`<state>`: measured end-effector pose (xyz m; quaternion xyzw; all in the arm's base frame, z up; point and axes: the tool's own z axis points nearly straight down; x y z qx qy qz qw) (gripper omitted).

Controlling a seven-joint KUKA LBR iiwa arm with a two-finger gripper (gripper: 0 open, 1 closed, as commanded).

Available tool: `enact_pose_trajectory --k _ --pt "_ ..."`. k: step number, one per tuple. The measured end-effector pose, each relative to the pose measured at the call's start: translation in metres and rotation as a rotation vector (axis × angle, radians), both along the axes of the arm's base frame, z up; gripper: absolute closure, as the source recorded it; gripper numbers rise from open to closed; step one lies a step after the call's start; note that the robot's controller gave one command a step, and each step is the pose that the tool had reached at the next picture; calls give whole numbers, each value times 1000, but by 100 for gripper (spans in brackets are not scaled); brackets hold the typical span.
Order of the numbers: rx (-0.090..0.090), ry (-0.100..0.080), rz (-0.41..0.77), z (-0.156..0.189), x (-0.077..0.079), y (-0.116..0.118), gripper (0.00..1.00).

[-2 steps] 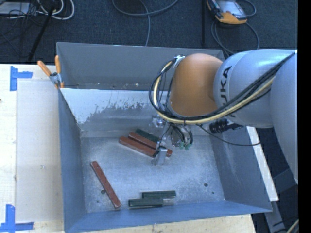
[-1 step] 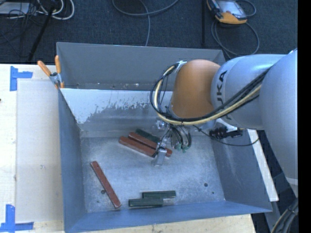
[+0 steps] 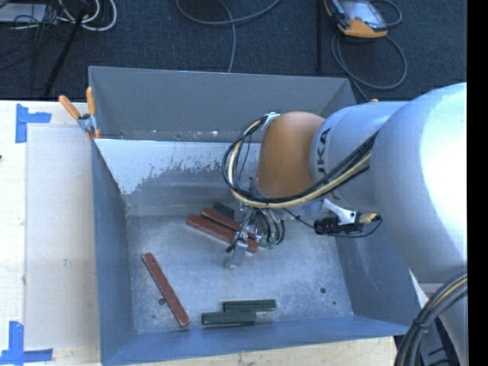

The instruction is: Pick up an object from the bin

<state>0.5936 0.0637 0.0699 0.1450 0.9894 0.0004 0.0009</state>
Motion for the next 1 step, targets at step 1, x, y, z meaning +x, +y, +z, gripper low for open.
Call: enact_pose_trajectory --k 1 --pt "2 -9 76 5 0 -8 100"
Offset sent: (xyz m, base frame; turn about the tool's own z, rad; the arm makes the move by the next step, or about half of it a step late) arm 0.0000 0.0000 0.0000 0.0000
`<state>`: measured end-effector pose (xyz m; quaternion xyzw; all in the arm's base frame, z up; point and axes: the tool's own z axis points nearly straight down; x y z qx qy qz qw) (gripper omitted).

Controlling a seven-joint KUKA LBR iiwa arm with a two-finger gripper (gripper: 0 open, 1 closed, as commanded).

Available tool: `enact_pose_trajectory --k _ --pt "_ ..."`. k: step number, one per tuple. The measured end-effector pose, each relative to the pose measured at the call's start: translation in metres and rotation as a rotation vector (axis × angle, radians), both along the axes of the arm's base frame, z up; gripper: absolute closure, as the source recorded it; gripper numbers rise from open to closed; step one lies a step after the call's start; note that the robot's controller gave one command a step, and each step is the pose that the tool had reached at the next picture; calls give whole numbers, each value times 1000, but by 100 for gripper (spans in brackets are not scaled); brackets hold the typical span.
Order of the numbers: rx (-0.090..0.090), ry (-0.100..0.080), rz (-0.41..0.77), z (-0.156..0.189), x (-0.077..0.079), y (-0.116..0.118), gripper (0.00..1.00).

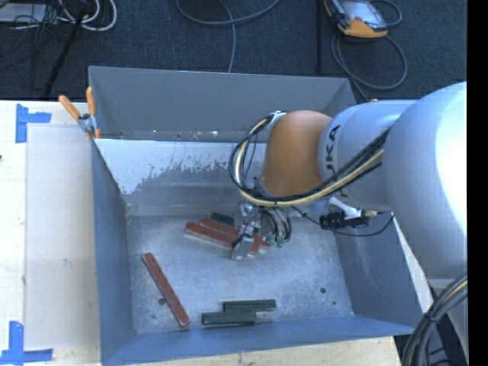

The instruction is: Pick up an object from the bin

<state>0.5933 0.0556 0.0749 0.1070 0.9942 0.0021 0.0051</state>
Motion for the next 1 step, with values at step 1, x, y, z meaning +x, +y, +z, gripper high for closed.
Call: enact_pose_trajectory --k 1 --pt "0 0 0 0 0 0 100"
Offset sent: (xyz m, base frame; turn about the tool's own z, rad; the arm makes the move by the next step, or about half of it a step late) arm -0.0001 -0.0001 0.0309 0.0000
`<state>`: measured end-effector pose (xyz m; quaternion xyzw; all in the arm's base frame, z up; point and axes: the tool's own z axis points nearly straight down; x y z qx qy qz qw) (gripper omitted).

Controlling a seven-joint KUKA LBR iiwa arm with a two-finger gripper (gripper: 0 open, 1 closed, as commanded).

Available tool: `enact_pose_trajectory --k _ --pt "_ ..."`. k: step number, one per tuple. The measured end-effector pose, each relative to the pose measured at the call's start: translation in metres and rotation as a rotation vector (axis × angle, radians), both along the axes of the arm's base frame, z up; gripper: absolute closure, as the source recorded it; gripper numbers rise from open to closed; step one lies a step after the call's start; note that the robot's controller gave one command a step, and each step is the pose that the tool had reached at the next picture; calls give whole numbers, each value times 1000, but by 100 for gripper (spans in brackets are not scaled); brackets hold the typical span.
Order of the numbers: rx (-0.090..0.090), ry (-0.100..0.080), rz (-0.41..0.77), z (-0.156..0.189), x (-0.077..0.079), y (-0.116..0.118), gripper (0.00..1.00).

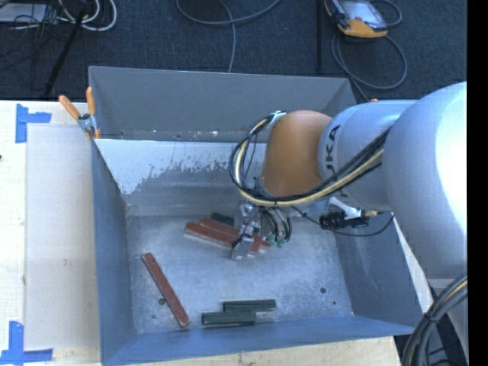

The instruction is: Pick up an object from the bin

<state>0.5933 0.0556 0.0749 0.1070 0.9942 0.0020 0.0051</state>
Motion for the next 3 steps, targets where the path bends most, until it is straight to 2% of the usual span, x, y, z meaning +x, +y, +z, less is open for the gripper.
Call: enact_pose_trajectory --k 3 --pt "-2 11 1 22 -2 -1 100"
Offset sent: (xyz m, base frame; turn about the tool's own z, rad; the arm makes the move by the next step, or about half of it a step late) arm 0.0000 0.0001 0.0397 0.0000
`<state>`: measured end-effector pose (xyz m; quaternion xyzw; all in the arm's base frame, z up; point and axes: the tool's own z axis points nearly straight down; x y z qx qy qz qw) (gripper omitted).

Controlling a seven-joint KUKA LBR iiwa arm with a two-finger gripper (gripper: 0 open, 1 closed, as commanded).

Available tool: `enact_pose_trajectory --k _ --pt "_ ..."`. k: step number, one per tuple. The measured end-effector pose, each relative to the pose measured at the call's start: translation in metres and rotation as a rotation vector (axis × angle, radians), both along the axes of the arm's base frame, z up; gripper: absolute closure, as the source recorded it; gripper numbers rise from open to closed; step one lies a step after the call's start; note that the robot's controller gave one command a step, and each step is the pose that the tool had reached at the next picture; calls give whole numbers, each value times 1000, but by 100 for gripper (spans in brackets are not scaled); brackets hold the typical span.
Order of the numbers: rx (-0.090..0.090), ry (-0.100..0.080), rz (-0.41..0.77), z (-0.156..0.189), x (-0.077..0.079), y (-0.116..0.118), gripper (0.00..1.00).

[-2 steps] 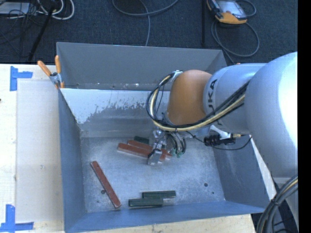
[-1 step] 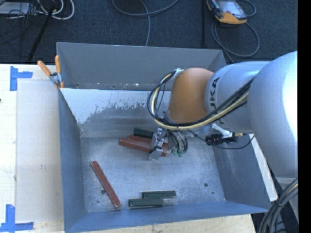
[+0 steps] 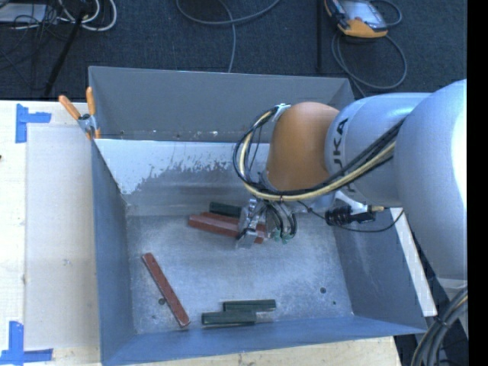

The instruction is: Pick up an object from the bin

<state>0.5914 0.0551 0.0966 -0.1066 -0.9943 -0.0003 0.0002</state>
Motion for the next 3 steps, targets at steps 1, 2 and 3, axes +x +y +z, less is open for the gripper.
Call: enact_pose_trajectory --k 1,2,3 --pt "0 0 0 11 0 0 100" --pt "0 -1 0 19 0 0 100" --pt "0 -1 1 28 0 0 100"
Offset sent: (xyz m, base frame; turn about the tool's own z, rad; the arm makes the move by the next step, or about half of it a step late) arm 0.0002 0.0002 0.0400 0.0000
